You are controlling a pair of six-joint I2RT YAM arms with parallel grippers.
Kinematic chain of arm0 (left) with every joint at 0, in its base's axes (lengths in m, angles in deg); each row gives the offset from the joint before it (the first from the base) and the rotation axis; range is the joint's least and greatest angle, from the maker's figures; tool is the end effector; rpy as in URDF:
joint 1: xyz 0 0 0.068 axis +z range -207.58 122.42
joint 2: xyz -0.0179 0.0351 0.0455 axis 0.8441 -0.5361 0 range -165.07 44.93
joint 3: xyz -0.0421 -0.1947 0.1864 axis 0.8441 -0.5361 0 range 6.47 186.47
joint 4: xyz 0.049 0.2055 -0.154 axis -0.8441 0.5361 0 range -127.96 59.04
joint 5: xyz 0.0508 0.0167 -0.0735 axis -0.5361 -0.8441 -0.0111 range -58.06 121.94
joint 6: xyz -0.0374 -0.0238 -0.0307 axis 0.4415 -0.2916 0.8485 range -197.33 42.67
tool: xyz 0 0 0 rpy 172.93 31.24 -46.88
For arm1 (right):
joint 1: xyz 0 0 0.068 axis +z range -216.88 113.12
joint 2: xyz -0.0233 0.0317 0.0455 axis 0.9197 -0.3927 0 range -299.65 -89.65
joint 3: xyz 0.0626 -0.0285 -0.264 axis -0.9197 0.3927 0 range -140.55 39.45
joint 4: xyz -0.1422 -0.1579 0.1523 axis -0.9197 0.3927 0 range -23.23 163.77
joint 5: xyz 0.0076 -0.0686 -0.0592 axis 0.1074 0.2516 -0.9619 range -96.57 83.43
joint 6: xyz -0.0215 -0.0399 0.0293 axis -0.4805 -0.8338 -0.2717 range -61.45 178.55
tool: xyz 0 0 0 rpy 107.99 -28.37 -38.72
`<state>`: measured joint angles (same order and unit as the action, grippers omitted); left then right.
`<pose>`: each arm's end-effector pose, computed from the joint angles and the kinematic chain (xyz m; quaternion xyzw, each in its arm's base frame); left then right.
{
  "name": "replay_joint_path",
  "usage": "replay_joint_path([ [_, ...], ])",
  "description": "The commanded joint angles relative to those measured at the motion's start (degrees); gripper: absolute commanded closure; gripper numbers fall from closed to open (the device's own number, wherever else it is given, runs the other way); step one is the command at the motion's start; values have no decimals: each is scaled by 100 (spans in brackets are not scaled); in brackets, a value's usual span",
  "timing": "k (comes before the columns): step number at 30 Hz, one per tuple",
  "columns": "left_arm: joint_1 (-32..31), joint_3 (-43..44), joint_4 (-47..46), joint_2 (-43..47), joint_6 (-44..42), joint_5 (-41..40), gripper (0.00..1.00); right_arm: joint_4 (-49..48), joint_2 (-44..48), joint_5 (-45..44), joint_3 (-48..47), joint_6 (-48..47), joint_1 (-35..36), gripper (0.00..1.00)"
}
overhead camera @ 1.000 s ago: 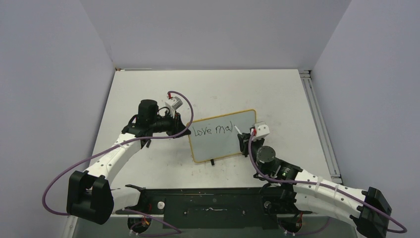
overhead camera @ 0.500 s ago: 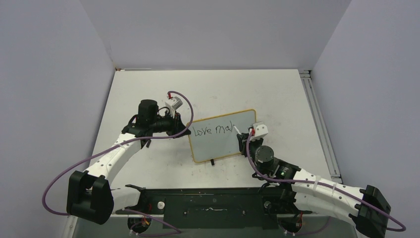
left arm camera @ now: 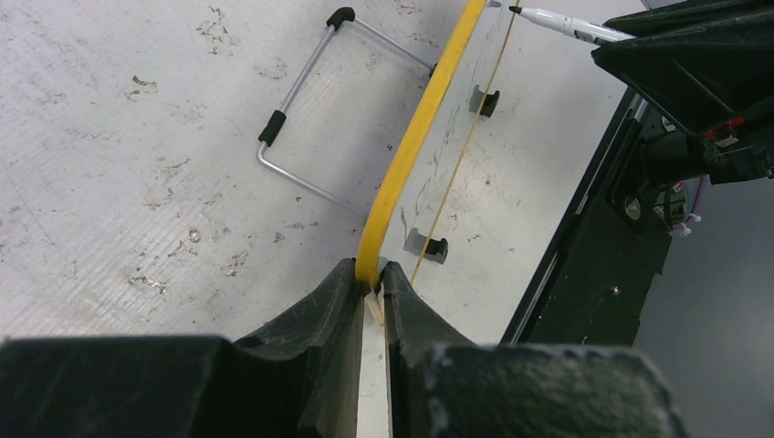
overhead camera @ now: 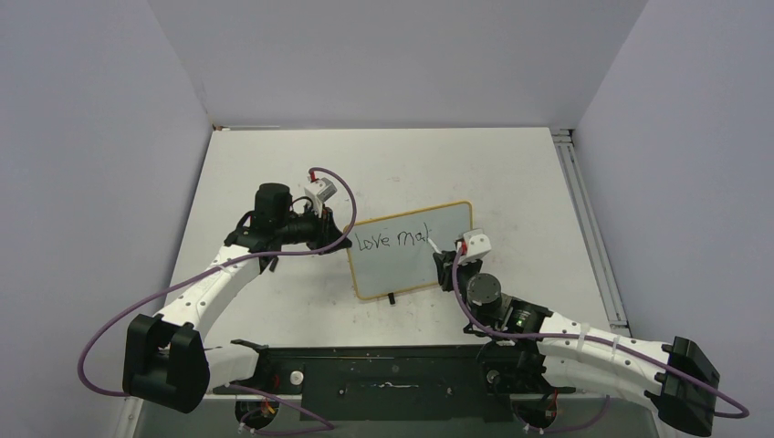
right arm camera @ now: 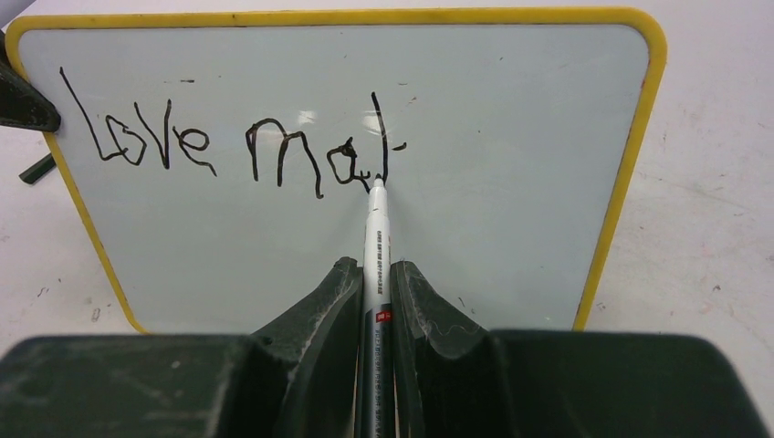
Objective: Write a sentence on the whiteboard
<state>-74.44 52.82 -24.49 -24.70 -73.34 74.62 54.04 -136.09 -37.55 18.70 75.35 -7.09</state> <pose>0.2390 -0.0977 0.2594 0.2553 0.8092 -0.3954 0.3517 0.1099 0.1522 0.2292 -0.1215 0.7625 0.2079 0.6005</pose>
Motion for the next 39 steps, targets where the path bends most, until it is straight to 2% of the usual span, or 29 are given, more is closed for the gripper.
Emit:
replay_joint_path([
  [1,-18,190,63,56,-100,-117,100,-98,55,-290,-7,60,52,95],
  [39,-10,190,67,70,-106,-124,100,-645,-153,-491,-123,-372,-73,95],
])
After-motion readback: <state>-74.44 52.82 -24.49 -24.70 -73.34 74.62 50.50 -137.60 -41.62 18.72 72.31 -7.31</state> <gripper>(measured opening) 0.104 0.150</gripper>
